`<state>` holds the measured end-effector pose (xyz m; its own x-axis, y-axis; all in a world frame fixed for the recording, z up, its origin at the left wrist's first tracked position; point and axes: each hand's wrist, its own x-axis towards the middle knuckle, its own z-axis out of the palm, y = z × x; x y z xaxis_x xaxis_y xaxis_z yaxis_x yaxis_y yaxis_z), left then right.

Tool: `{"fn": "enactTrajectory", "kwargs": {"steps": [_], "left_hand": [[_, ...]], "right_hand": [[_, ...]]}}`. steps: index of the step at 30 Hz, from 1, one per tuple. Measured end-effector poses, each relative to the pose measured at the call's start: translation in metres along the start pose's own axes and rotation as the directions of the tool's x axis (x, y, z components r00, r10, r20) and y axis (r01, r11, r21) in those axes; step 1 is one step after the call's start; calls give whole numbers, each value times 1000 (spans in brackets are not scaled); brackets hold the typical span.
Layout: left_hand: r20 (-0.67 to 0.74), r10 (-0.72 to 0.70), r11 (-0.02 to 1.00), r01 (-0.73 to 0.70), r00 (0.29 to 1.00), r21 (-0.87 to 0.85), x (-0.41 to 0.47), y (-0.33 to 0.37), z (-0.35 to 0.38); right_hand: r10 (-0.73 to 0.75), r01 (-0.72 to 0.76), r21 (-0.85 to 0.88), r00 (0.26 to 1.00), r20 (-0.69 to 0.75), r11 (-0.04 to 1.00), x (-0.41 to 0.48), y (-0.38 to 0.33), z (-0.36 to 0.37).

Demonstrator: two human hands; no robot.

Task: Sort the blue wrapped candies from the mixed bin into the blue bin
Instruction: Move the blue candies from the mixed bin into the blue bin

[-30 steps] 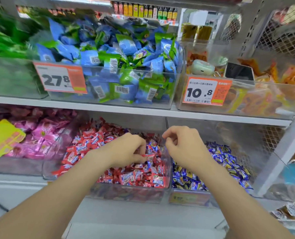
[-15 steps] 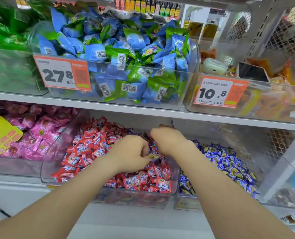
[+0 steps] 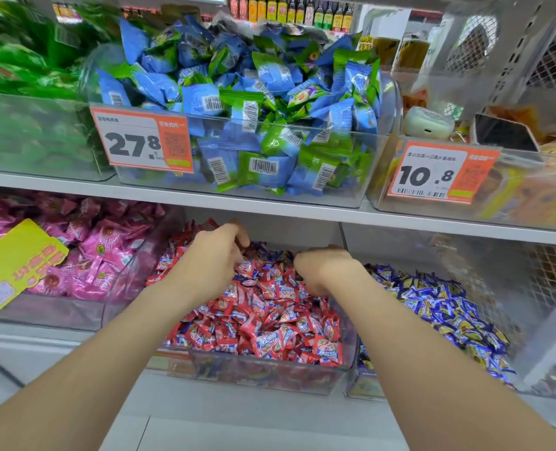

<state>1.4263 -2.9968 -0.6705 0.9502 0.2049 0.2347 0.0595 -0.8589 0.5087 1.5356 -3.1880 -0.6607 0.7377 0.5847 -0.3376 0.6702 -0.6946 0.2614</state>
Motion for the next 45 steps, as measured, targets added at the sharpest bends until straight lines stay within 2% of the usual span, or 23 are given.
{"fn": "enactTrajectory", "kwargs": {"steps": [5,7,10,15,18,20,22,24,26,29,32,36,41,43,45], "left_hand": [[178,15,986,-43,984,158,-1,-6,-5],[285,-8,973,-59,958,223,-3,-7,-8],[389,-45,959,-69,920,275,-3,-10,-14],[441,-108,928,-69,891,367,5,-17,-25],[414,-40,935,-112,909,335,5,-15,-22],[417,-2,947,-132,909,293,3,-10,-15],[397,6,936,-145,918,321,4,-7,-9],[373,5,918,-152,928,366,6,-6,-6],[348,19,919,-154,937,364,8,-7,-5],[305,50,939,-148,951,310,12,-10,-5],[320,53,946,-150,946,287,13,-13,-6],[362,40,901,-190,931,389,12,-13,-4],[273,80,869,-201,959,453,18,-16,1],[247,74,879,-180,966,442,21,-22,1],[244,52,890,-156,968,429,24,-28,1]], "right_hand": [[-51,88,335,992,-118,938,6,12,-1],[-43,138,492,979,-198,859,6,15,-2],[-23,204,707,966,-256,677,2,17,-1],[-35,122,936,993,-117,329,-3,12,-2],[-26,92,957,996,-88,276,-13,5,-11],[2,-10,983,1000,9,182,-18,1,-16],[66,-68,969,996,54,238,-17,1,-19],[140,-53,926,990,1,373,-12,-1,-18],[157,-8,887,985,-73,462,-9,-5,-15],[145,-12,887,987,-62,462,-5,-8,-12],[194,-46,834,978,-74,550,4,-7,-13],[298,-108,809,951,-86,578,27,-13,-16],[394,-172,629,889,-232,758,44,-22,-13],[401,-184,613,885,-238,769,53,-25,-12],[378,-177,646,907,-186,742,64,-31,-10]]}}
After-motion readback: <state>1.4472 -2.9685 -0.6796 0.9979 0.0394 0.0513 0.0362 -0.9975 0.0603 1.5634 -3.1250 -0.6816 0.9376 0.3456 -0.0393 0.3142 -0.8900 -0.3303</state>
